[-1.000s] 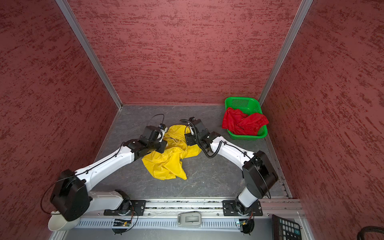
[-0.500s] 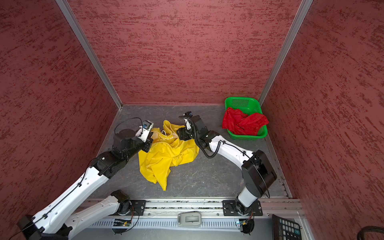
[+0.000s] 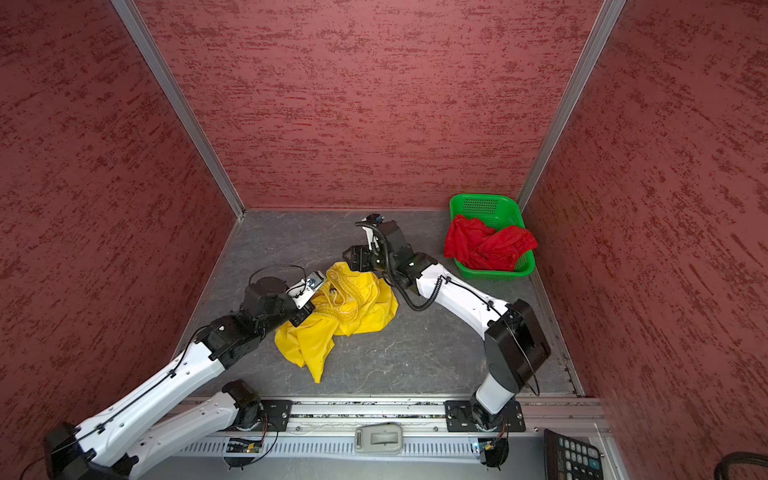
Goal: Fold and stack the shorts
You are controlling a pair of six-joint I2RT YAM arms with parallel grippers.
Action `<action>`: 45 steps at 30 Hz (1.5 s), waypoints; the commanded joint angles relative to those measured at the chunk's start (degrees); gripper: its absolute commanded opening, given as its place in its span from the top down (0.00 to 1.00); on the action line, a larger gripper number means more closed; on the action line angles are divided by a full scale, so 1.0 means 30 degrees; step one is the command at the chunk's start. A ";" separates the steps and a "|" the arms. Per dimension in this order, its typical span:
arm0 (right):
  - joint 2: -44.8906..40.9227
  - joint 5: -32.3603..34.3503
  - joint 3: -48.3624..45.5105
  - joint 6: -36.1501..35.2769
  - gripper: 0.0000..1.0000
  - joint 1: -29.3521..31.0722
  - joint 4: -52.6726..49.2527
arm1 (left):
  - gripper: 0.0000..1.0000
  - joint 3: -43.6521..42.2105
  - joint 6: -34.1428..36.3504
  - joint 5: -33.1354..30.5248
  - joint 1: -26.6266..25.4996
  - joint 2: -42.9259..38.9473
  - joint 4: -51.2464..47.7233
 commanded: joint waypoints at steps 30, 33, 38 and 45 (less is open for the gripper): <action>-0.1518 0.2385 0.1813 0.1372 1.00 -0.4462 -0.0909 | 1.00 0.4990 -0.2265 -0.2377 0.1809 0.2227 0.0774; -0.3165 0.1944 0.2686 0.1093 1.00 -0.6195 -0.0592 | 1.00 0.8163 -0.2517 -0.1378 0.3083 0.3691 -0.0198; -0.6093 0.1827 0.4184 -0.0149 1.00 -0.7745 -0.1304 | 1.00 1.3285 -0.2297 -0.0646 0.3381 0.4934 -0.3035; -0.9509 -0.0097 0.3702 -0.0079 1.00 -0.7755 -0.3208 | 1.00 1.3229 -0.3065 0.3163 0.3290 0.2040 -0.4483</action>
